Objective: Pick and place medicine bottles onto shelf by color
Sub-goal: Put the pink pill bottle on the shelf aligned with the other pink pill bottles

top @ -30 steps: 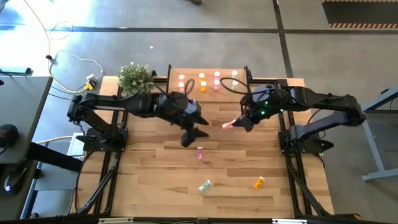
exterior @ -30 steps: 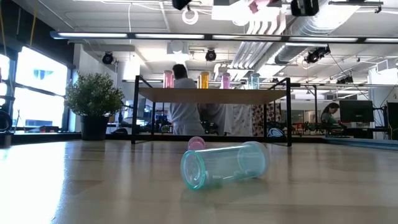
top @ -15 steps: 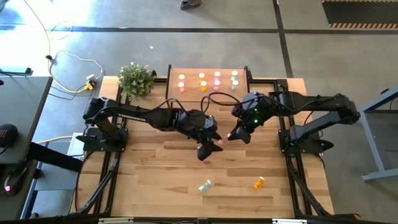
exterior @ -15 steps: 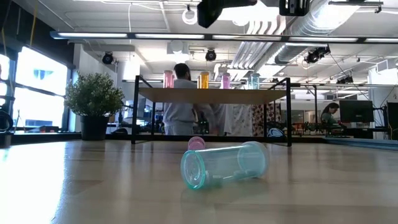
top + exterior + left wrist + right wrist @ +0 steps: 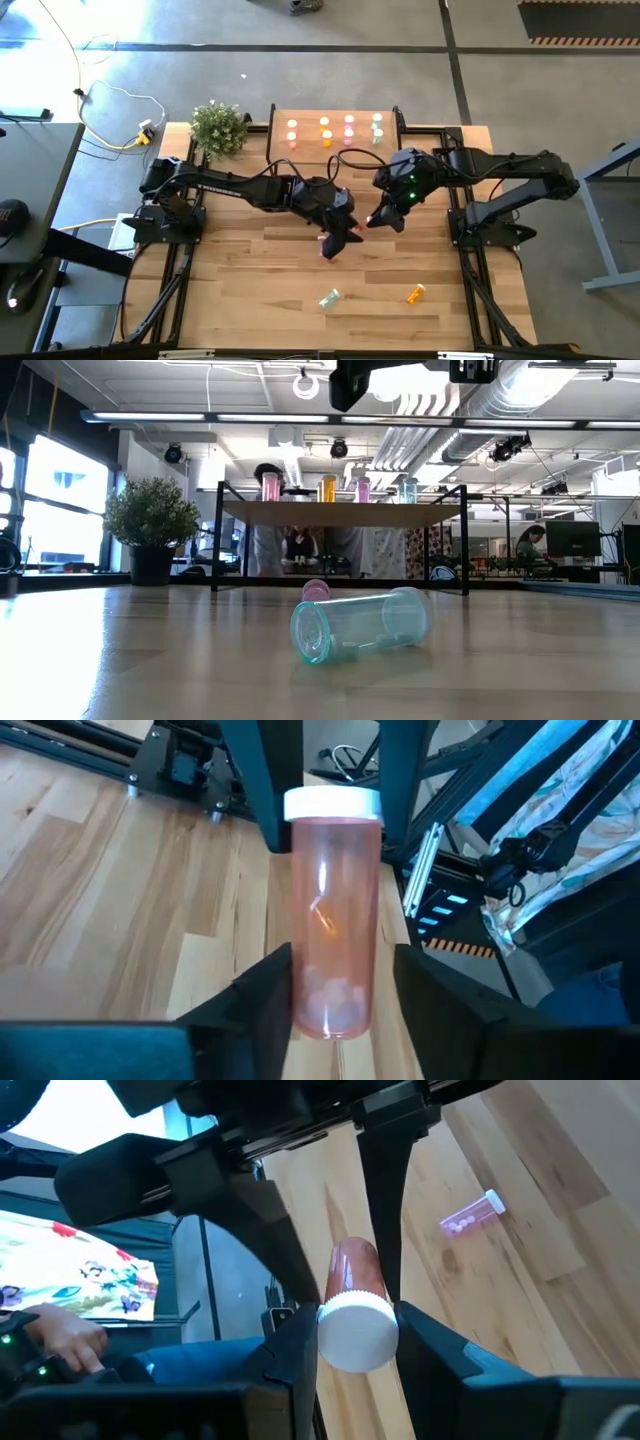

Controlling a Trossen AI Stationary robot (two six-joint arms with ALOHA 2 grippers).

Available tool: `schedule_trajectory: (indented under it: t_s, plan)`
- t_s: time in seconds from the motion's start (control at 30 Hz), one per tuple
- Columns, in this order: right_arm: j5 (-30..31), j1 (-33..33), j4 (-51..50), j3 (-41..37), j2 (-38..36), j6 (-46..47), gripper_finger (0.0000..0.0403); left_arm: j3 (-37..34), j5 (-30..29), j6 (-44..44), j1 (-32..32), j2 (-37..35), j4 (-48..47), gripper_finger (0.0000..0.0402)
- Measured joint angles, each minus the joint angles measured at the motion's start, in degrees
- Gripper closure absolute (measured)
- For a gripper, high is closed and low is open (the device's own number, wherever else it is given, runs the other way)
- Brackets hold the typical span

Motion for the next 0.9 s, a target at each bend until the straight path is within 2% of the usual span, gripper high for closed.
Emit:
schedule_trajectory:
  t_s: [0.33, 0.63, 0.9]
  plan:
    - [-0.18, 0.0, 0.05, 0.0, -0.02, 0.25, 0.0303, 0.0, -0.14, 0.87, 0.02, -0.03, -0.09, 0.031]
    - [0.83, 0.02, 0.42, -0.01, -0.02, -0.58, 0.0256, 0.0, -0.01, 2.12, 0.02, -0.11, -0.17, 0.0303]
    - [2.29, -2.1, 7.36, -0.07, -0.1, 1.01, 0.0206, 0.02, 0.49, 3.84, -0.07, -0.63, -1.17, 0.0309]
